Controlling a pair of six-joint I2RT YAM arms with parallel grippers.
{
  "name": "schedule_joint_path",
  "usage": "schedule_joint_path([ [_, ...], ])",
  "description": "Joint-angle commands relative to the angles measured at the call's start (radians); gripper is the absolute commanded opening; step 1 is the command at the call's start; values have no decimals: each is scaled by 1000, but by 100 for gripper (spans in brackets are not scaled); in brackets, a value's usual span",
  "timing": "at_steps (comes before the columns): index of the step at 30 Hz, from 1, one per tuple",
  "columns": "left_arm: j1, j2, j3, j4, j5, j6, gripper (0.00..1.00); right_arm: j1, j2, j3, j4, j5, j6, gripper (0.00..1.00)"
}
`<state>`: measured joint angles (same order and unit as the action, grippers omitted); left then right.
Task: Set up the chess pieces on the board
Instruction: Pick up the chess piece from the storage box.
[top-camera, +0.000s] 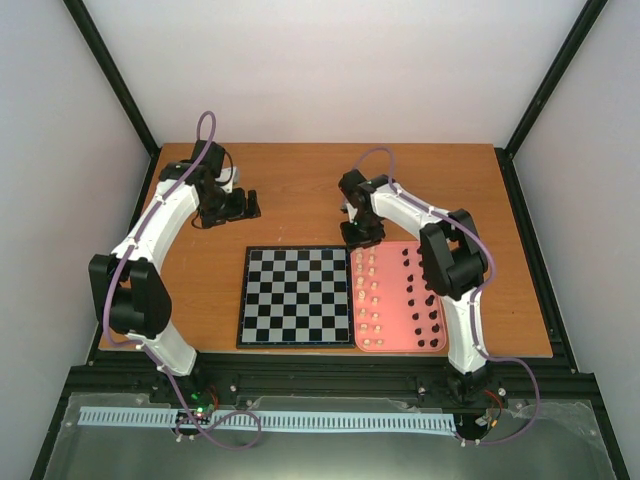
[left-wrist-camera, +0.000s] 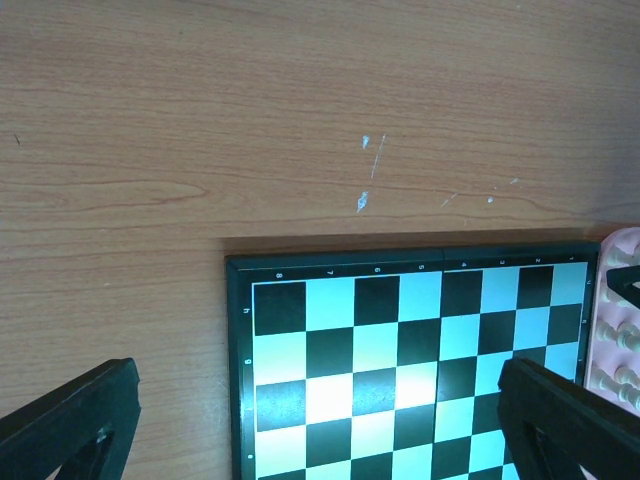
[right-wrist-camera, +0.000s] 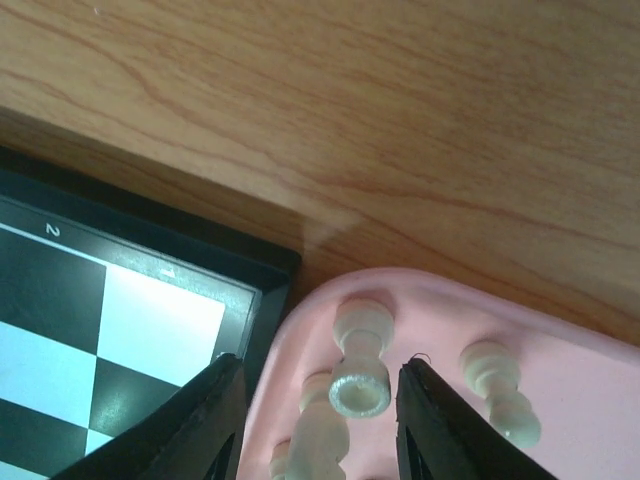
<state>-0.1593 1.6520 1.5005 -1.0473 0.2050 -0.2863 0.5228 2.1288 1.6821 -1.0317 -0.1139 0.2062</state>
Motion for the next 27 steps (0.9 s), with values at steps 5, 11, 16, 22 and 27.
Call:
schedule_joint_path([
  [5,-4,23,19,5,1,-14,100,-12,49,74,-20,4,-17,38],
  [11,-3,28,19,3,2,-14,100,-16,53,74,-34,8,-21,36],
  [16,-3,30,12,7,3,-14,100,-15,39,64,-45,17,-22,35],
  [22,-3,34,4,14,12,-18,100,-15,34,52,-39,21,-20,22],
  [27,-3,32,6,14,10,-17,100,-15,30,51,-37,25,-12,14],
])
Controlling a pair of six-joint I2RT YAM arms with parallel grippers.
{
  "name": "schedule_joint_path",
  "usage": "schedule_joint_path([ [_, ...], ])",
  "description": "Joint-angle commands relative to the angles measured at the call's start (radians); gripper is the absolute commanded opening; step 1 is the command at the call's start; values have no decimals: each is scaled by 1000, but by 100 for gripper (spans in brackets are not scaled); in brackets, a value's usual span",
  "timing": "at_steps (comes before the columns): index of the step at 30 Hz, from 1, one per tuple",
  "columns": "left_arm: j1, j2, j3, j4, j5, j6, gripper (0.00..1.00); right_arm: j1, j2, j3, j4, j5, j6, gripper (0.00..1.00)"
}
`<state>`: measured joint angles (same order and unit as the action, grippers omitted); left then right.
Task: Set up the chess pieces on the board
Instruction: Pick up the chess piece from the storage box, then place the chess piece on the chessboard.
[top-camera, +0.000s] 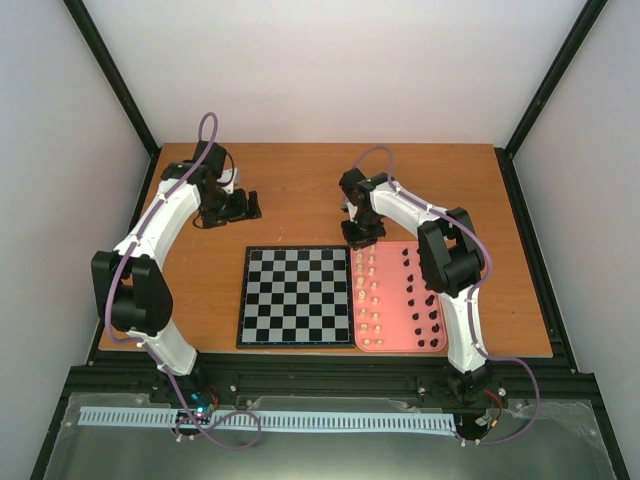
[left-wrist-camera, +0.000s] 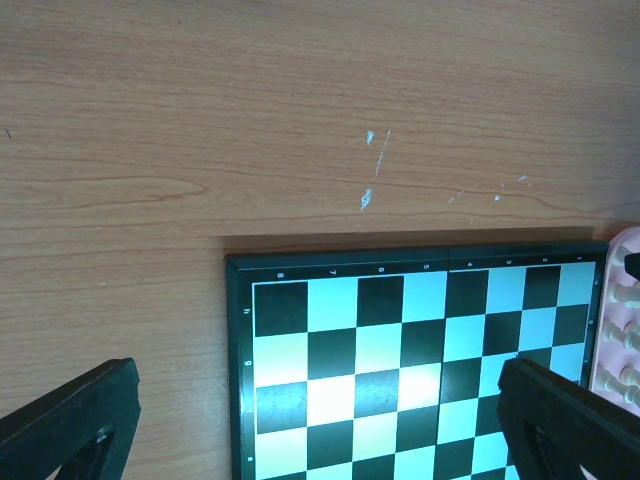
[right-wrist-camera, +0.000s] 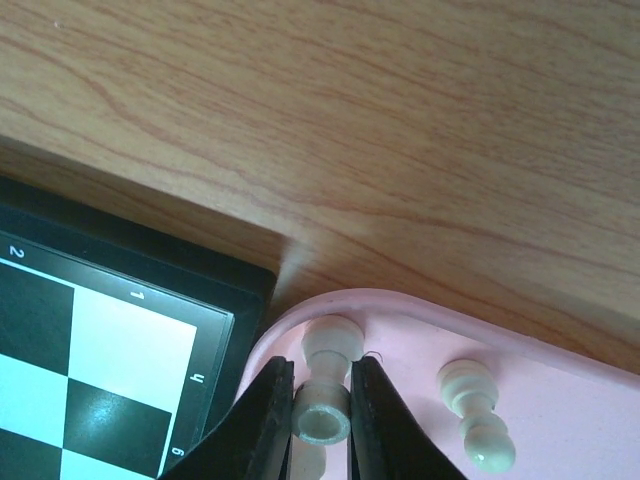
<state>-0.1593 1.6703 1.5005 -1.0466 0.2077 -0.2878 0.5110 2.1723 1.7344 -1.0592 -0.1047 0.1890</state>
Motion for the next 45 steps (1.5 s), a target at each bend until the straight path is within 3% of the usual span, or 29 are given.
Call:
schedule_joint_path([
  [1,-3,13,5,12,6,-15,100,-3,-17,0,-12,20,6,13],
  [11,-3,6,-3,15,-1,-16,100,23,-90,69,-78,61,23,9],
  [23,-3,3,-2,15,2,-19,100,136,-57,106,-85,33,64,9],
  [45,-3,-8,-9,17,1,-18,100,140,6,86,-45,43,67,10],
])
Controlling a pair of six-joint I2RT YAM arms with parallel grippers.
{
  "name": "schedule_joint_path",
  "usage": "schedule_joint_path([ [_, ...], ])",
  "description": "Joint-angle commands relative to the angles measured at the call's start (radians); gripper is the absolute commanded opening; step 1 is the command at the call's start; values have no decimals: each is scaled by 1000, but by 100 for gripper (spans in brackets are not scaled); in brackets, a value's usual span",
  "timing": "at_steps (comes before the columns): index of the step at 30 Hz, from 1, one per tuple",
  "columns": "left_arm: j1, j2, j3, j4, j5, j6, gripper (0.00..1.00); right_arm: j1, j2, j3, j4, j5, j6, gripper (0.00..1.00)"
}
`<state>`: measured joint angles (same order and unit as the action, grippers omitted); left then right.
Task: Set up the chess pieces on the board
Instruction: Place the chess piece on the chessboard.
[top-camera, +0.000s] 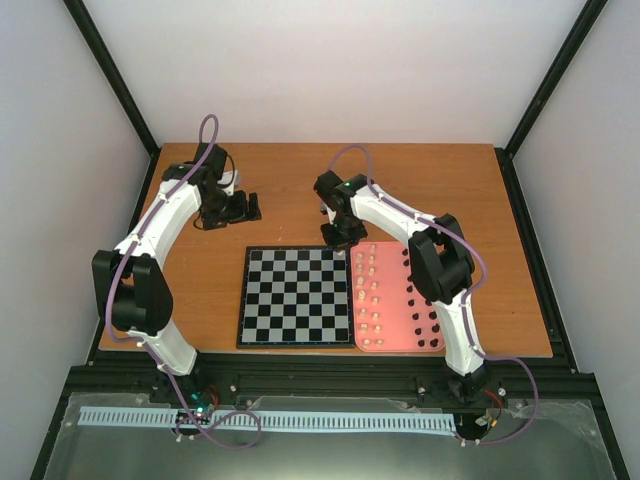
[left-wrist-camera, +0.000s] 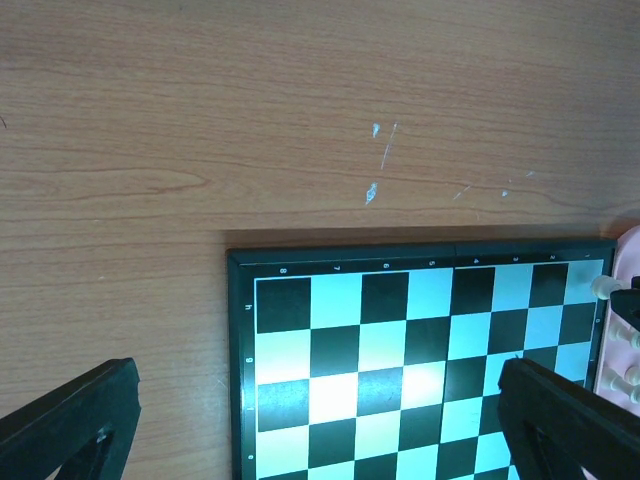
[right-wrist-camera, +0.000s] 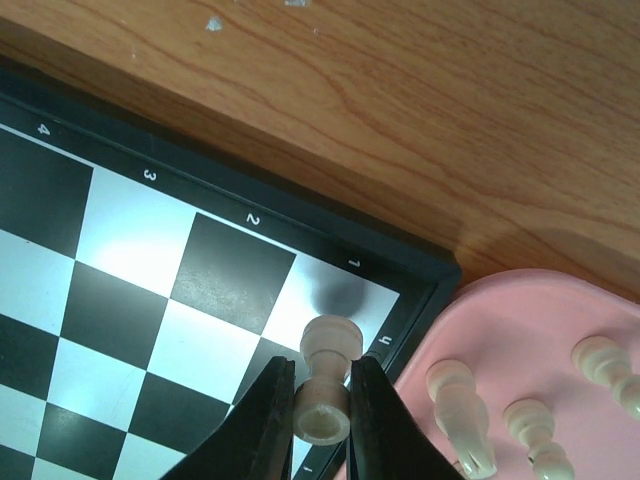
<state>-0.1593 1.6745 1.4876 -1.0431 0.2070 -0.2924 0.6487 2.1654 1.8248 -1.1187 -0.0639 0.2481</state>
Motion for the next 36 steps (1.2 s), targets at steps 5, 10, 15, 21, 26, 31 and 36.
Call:
schedule_joint_path([
  [5,-3,-12,3,14,2,-13,100,2,15,-17,26,3,8,10],
  [10,-4,-9,2,14,4,-14,100,2,25,-28,34,13,11,11],
  [15,-4,-8,2,15,5,-14,100,2,25,-32,50,39,14,12],
  [21,-3,-6,-1,18,7,-14,100,2,26,-51,62,34,17,20],
  [26,-3,-9,-3,18,6,-12,100,2,10,-70,70,22,12,32],
  [31,-3,-7,-3,20,8,-13,100,2,-21,-67,74,11,3,44],
  [36,-3,-6,-2,20,10,-13,100,2,-47,-16,60,-2,-15,48],
])
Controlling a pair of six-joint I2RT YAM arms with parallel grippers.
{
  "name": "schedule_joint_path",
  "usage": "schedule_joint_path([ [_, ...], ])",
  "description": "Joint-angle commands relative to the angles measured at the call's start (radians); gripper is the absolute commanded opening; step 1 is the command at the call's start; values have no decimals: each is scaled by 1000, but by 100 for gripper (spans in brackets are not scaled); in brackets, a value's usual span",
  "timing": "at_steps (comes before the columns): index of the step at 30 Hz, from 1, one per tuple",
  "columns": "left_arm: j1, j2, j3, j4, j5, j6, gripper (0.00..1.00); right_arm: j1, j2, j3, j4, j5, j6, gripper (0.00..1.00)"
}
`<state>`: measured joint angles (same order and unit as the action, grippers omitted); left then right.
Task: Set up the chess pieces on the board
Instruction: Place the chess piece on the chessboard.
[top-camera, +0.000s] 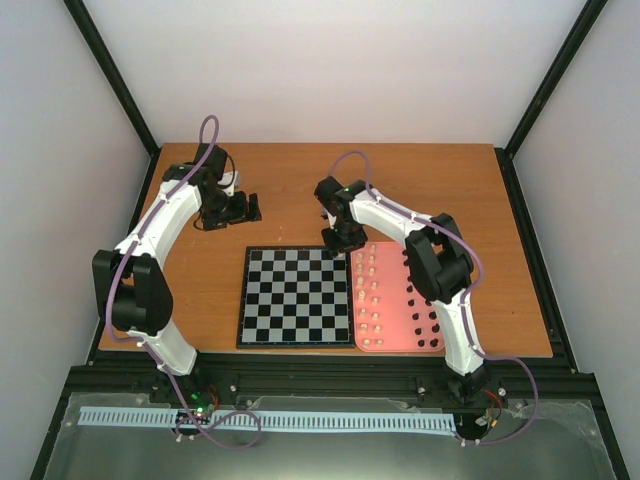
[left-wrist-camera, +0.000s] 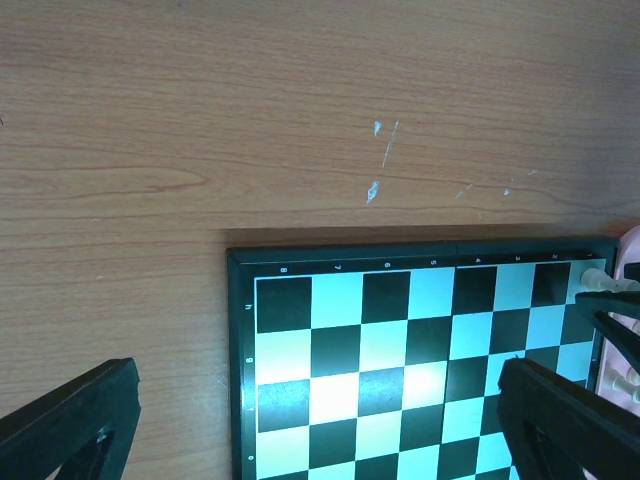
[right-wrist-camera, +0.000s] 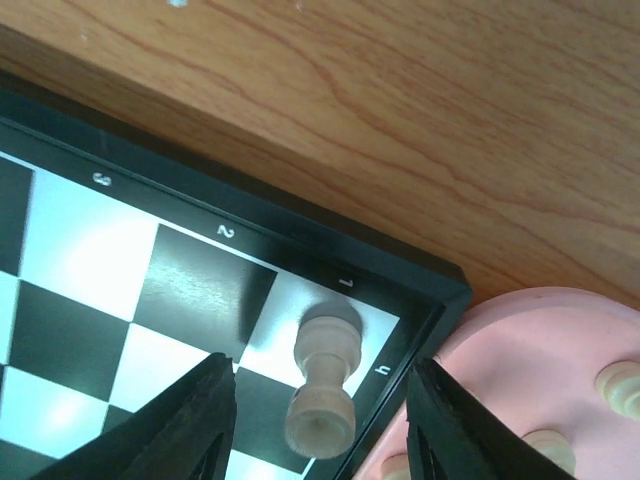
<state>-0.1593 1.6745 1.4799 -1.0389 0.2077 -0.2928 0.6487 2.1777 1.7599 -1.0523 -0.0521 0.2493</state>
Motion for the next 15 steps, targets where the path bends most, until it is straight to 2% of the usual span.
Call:
schedule_joint_path([
  [1,-4,-6,7,16,9,-12,100,2,-63,66,-18,-14,-19,49],
  [8,-3,-16,1,15,8,-12,100,-20,-136,108,-66,38,-7,53],
  [15,-3,-12,6,16,17,-14,100,-132,-167,-20,-44,52,22,47],
])
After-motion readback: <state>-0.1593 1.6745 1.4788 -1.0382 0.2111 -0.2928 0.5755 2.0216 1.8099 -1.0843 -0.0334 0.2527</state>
